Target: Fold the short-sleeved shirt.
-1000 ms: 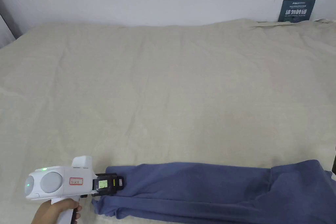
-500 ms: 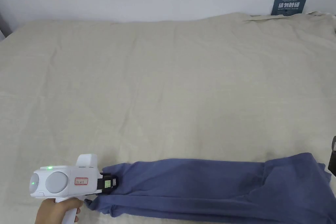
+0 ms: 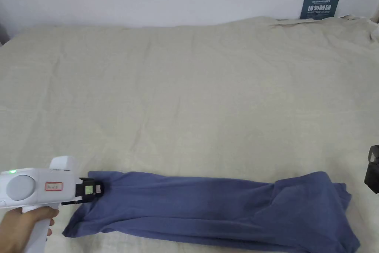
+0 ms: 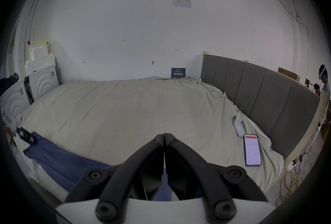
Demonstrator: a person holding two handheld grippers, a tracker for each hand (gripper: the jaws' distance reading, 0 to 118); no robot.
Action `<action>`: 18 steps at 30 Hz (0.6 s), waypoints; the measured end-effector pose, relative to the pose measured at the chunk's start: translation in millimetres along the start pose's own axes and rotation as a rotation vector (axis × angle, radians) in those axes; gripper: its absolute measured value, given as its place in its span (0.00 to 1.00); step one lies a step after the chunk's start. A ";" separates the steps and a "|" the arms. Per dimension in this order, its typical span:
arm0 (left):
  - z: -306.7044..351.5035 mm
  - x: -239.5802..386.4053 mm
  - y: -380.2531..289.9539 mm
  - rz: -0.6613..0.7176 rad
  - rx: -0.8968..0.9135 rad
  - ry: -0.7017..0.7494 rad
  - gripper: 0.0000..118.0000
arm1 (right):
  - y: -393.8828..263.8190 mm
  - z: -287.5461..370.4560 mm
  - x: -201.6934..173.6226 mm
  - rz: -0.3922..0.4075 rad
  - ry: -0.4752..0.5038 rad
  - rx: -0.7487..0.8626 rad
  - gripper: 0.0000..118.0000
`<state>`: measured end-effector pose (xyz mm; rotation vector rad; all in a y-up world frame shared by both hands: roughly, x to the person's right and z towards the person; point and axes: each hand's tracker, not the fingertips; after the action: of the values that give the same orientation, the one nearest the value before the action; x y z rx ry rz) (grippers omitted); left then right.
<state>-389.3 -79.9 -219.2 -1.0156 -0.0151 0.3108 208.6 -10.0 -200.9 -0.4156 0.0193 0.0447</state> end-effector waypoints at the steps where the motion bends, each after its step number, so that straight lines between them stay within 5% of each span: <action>1: 3.8 -3.7 1.4 0.002 -0.006 0.017 0.01 | 0.3 -0.1 0.1 0.000 0.002 0.000 0.00; 11: 32.7 9.6 4.8 0.036 -0.031 0.126 0.01 | 1.1 0.8 -1.0 0.001 0.022 0.005 0.00; 18: 21.1 100.9 4.9 -0.088 -0.099 -0.077 0.01 | 1.1 3.8 -0.6 -0.005 0.033 0.015 0.00</action>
<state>-297.4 -33.5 -225.3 -1.0973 -0.1457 0.2701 207.9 -7.5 -197.8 -0.4017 0.0513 0.0327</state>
